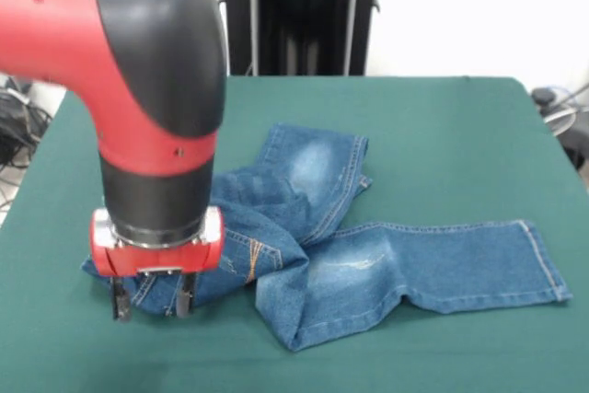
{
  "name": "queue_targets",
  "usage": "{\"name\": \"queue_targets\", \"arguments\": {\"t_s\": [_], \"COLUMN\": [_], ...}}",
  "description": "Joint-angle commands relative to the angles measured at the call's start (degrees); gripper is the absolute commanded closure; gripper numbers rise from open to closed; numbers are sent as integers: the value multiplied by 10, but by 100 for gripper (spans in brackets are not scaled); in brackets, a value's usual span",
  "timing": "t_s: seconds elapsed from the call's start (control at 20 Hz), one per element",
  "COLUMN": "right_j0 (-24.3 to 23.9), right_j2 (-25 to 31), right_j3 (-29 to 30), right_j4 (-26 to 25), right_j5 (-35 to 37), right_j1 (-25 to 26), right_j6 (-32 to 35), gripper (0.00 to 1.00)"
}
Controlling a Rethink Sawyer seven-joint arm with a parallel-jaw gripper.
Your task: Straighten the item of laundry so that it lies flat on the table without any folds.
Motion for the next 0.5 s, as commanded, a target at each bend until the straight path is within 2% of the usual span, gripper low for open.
{"name": "queue_targets", "arguments": {"t_s": [0.05, 0.2, 0.5], "right_j0": [27, 24, 29], "right_j2": [57, 49, 28], "right_j3": [-75, -99, -48], "right_j4": [-45, -43, -30], "right_j5": [109, 146, 160], "right_j1": [86, 112, 75], "right_j6": [-143, -139, -100], "gripper": [0, 0, 0]}}
